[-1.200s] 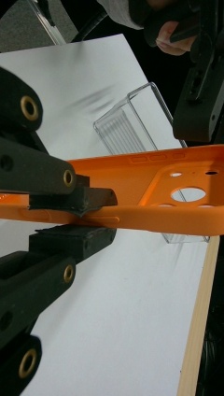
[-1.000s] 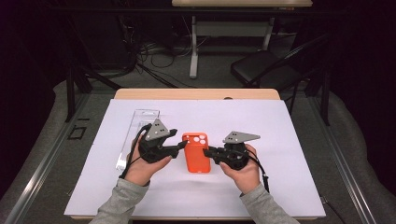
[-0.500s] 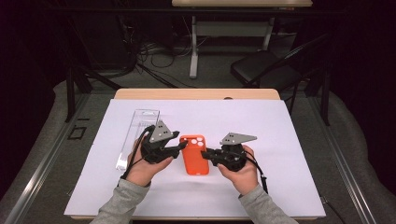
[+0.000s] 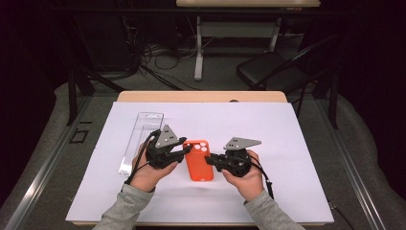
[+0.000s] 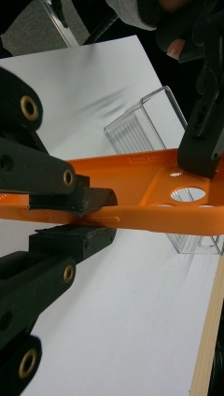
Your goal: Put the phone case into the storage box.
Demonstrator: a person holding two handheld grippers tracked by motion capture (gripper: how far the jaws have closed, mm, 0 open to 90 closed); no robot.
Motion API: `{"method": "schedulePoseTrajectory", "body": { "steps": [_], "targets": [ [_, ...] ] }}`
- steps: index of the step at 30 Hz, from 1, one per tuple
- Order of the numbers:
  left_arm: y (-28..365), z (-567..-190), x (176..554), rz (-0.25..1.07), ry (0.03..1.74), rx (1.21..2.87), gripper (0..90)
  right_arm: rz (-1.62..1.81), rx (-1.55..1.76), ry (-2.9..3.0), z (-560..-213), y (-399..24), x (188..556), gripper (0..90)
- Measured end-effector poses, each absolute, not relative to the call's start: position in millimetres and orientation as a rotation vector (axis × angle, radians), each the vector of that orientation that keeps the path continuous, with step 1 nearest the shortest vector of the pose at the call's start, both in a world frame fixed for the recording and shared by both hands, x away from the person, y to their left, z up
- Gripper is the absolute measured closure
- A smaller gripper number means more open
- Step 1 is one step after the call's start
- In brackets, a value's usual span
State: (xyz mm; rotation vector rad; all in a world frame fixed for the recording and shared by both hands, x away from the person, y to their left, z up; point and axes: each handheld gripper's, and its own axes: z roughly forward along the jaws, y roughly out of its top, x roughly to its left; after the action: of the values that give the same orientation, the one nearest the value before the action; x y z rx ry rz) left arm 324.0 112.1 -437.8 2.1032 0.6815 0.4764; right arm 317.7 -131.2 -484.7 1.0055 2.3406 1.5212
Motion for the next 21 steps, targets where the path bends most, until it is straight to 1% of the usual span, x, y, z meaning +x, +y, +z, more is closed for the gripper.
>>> {"method": "schedulePoseTrajectory", "body": {
  "steps": [10,21],
  "targets": [
    [112.9,-437.3,323.9,0.473,0.679,2.109,72.6,1.508,1.0,2.356,-485.5,-130.4,317.9,81.9],
    [114.5,-436.6,324.6,0.461,0.682,2.117,76.2,1.504,0.999,2.364,-486.3,-130.6,318.7,81.8]
  ]
}}
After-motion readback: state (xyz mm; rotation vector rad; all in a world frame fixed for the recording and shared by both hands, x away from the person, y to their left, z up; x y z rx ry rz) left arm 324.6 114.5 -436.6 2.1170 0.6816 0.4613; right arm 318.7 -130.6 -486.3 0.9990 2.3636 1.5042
